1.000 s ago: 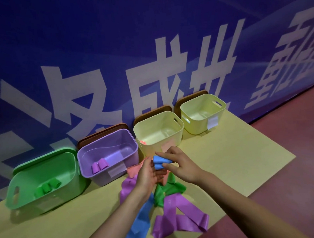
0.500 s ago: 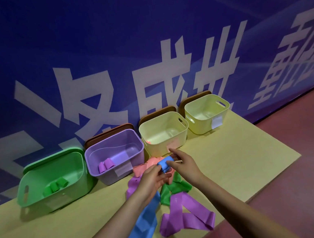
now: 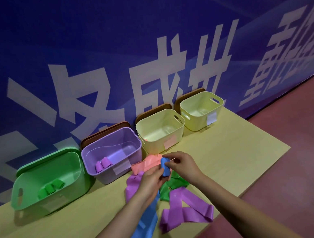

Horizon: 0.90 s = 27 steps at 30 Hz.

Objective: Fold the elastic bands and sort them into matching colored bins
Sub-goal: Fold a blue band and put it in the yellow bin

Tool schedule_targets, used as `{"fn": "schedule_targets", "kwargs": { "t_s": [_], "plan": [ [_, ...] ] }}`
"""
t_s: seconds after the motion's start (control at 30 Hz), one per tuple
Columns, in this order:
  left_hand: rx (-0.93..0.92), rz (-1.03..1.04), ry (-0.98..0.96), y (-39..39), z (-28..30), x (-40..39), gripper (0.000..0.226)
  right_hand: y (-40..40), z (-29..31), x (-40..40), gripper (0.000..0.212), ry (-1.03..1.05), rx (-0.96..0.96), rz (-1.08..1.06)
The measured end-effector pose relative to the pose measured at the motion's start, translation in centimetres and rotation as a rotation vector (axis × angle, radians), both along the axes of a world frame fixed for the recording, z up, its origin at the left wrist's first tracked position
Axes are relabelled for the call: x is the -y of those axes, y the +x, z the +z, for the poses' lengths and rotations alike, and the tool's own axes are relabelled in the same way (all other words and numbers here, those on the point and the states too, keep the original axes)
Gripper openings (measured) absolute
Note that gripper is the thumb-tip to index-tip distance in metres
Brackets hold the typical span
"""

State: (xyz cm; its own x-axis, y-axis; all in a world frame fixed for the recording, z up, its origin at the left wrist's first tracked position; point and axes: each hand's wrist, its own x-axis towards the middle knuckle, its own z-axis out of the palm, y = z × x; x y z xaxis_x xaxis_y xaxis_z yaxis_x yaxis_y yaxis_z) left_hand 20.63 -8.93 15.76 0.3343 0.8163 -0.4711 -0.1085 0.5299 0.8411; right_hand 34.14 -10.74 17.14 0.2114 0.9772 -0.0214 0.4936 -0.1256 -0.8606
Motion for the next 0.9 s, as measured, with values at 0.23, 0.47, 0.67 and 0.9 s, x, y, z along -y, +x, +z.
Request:
{"fn": "schedule_targets", "kwargs": {
  "t_s": [0.23,0.47,0.67,0.9],
  "plan": [
    [0.051,0.014,-0.035,-0.7,-0.7,0.6,0.032,-1.0,-0.9,0.6,0.028,-0.085,-0.346,-0.237],
    [0.043,0.044,0.004,-2.5,-0.2,1.4,0.023,-2.4,-1.0,0.0,0.011,-0.260,-0.565,-0.176],
    [-0.122,0.050,0.189,-3.7,-0.1,0.8,0.026,-3.3,-0.5,-0.6,0.011,-0.199,-0.517,-0.136],
    [-0.031,0.074,0.215,-3.3,1.4,0.4,0.026,-3.3,0.2,-1.7,0.013,-0.140,-0.388,-0.078]
  ]
}}
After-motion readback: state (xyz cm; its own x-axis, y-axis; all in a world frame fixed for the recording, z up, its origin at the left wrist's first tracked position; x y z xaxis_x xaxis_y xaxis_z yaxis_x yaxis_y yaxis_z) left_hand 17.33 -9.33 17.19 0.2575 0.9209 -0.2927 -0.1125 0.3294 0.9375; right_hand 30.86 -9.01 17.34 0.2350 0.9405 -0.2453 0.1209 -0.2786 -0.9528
